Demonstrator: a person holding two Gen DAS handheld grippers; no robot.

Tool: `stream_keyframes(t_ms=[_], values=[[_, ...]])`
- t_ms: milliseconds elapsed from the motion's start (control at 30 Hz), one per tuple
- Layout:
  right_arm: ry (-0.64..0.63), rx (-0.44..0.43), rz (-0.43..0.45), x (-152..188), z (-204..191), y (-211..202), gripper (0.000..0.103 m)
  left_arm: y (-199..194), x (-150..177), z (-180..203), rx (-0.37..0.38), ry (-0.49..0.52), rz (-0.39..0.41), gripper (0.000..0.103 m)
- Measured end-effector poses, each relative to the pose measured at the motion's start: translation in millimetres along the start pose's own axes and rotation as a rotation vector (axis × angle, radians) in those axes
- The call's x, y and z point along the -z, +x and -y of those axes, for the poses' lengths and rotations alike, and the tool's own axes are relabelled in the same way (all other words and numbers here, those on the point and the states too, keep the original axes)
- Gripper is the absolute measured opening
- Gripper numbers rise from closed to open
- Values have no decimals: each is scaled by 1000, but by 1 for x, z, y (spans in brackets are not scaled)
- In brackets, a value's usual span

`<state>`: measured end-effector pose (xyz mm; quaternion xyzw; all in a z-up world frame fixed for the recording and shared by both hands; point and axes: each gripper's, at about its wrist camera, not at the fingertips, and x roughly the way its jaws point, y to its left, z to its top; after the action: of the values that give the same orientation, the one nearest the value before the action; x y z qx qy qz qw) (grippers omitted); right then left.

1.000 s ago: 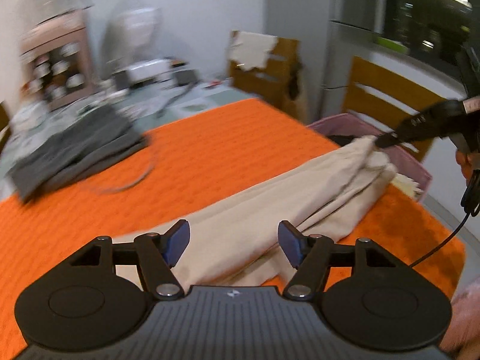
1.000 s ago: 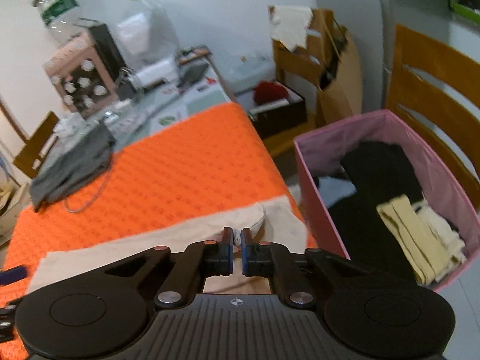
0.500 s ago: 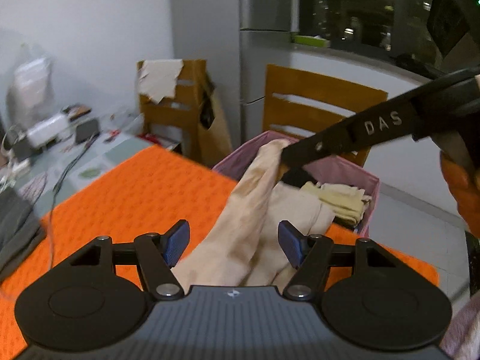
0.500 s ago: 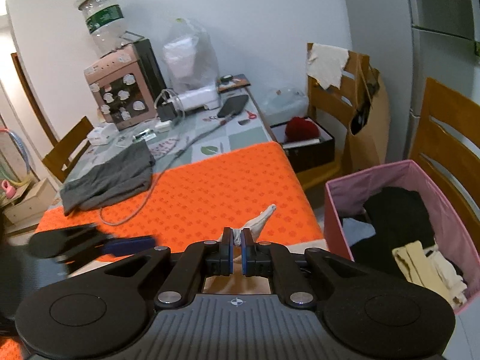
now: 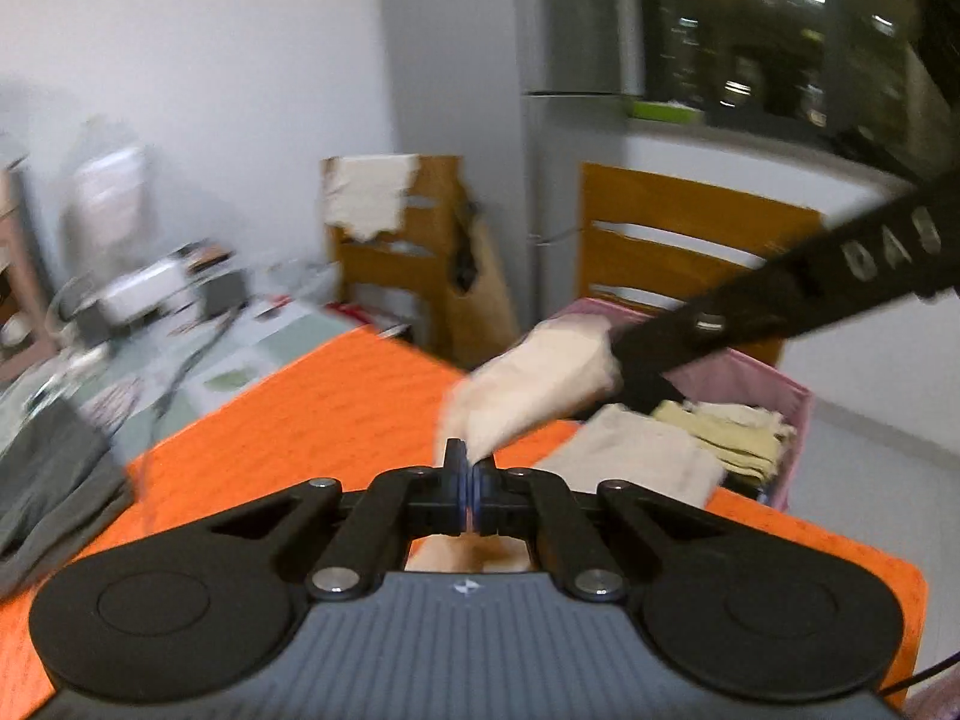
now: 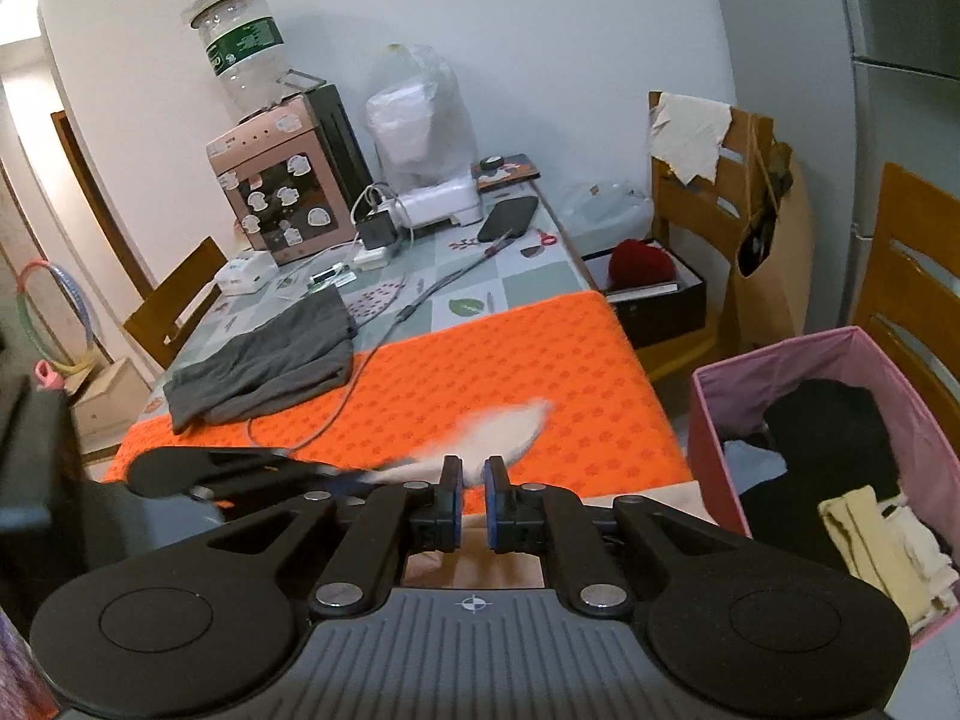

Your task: Fold clothes

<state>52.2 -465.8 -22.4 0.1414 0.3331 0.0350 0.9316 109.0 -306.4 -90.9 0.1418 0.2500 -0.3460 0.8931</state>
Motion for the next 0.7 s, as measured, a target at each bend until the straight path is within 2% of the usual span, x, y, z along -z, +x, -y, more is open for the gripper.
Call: stream_keyframes(t_ms=[200,500,700], values=[[-33,20,-13,2,-2,2,10,-47,20,-88,-226,-243,-37,2],[-53,31,-73,9,-4,18,10,-147,71,-200,-610,-423,-85,2],[-88,35,-114,15,-15,28,10,-207,118,-260,-802,-590,-118,2]])
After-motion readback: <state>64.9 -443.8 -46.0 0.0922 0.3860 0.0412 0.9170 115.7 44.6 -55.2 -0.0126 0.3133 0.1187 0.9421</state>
